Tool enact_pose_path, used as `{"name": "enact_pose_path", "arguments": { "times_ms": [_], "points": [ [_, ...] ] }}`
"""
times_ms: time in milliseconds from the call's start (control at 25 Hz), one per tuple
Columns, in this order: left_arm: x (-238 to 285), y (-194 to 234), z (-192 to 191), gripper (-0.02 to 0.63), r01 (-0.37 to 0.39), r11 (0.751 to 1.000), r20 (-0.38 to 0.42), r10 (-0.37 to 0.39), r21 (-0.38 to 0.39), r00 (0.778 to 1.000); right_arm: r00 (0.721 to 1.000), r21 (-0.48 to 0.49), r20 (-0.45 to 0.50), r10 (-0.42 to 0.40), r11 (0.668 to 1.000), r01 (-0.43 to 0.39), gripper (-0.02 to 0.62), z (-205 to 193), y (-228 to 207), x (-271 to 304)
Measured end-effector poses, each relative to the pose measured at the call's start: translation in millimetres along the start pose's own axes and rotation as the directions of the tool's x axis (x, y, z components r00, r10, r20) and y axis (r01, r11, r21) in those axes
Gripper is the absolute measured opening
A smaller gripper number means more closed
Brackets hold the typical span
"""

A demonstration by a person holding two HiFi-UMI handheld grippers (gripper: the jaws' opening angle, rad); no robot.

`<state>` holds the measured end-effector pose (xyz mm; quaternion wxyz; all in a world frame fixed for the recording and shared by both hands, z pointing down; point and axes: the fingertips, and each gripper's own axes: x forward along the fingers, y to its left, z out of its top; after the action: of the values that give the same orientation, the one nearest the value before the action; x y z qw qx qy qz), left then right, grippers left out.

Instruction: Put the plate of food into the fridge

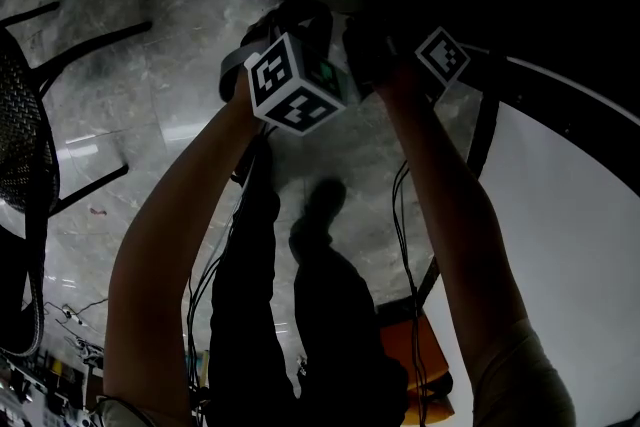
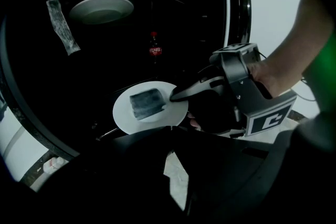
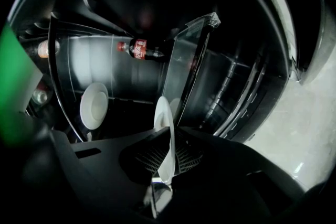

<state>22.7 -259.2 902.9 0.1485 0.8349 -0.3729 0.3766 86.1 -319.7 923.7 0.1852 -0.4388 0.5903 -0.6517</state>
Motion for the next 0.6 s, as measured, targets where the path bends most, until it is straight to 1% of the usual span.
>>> {"name": "enact_pose_path", "arguments": {
  "times_ms": [120,280,520,600],
  "points": [
    [1.1,1.3,-0.9,0.018,-0.014,1.0,0.004,0.014,0.01,1.0,1.0,0.015,0.002,0.005,1.0,-0.005,0.035,-0.4,-0.6,0.0],
    [0.1,6.2,2.8,0.018,-0.035,0.999,0.024,0.035,-0.003,0.999,1.0,0.008,0.012,0.001,1.0,-0.002,0.034,0.7,0.8,-1.0],
    [0.8,-2.8,0.4,0.018,0.002,0.999,0.017,-0.002,0.035,1.0,0.999,0.019,0.033,0.002,1.0,-0.003,0.034,2.8,0.7,-2.8],
    [3.2,-2.8,-1.4,0.018,0.001,0.999,0.01,-0.001,0.05,1.0,1.0,0.013,0.025,0.005,1.0,-0.005,0.034,2.0,1.2,-1.8]
  ]
}}
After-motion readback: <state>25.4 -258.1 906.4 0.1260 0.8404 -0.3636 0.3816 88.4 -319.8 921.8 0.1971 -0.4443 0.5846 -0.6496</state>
